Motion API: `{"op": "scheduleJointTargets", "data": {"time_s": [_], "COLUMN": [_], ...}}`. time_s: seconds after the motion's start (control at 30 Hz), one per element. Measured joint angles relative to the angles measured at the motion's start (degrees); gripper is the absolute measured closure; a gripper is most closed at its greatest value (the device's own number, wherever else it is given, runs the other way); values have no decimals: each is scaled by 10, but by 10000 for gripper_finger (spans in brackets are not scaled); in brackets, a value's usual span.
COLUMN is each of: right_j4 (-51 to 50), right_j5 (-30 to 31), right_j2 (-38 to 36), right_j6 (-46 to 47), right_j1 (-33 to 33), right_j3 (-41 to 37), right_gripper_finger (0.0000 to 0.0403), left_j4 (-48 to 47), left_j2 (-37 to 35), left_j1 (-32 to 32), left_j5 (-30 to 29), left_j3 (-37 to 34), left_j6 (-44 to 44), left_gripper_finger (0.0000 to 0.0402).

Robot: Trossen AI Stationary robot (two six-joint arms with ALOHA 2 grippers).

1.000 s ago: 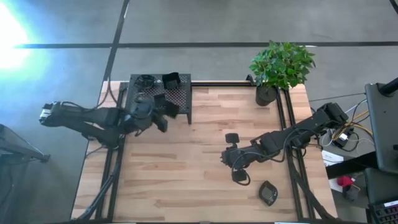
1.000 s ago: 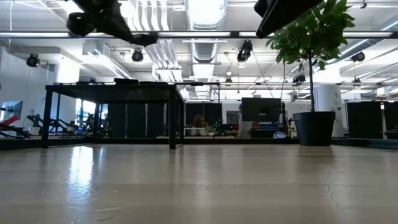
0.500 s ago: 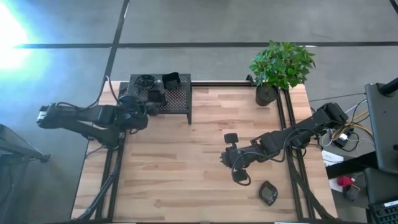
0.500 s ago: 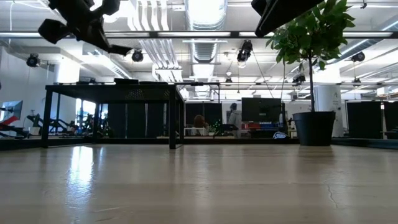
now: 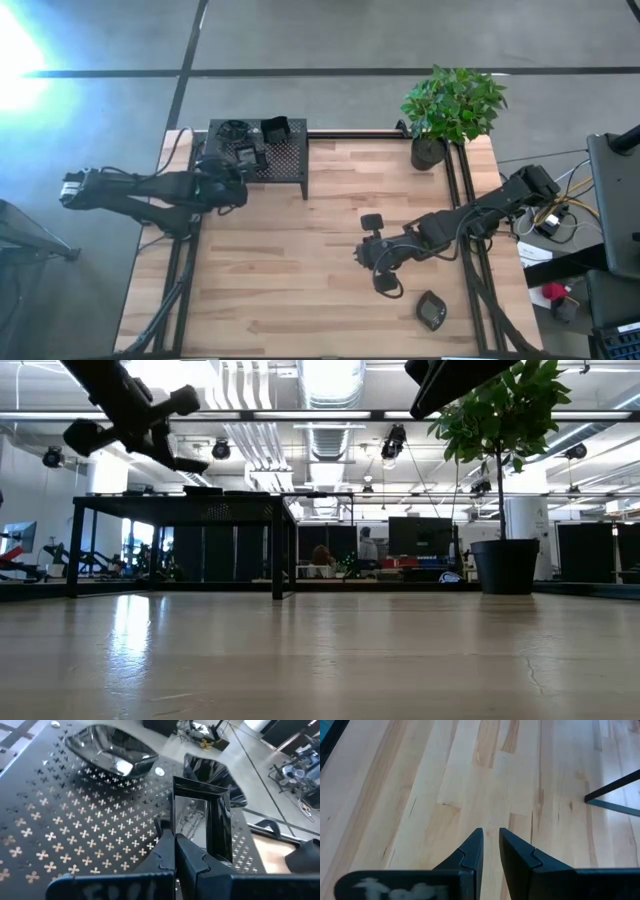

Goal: Pick & Place Mini shaped plates
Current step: Stack the square plate on top of the stacked square plate on the shelf

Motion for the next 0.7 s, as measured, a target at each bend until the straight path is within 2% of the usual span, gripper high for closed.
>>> {"op": "scheduleJointTargets", "data": {"time_s": [0.23,0.7], "right_j4": [0,0], "right_j5": [0,0], "right_j2": [0,-1], "right_j6": [-3,11], "right_j1": [0,1], "right_j3": [0,0], "right_gripper_finger": [346,346], "left_j4": [43,78], "left_j2": [3,31], "left_j1": [9,24], "left_j5": [15,29], "left_j3": [-25,-26], "left_j6": [-6,47], "left_gripper_finger": [401,401]}}
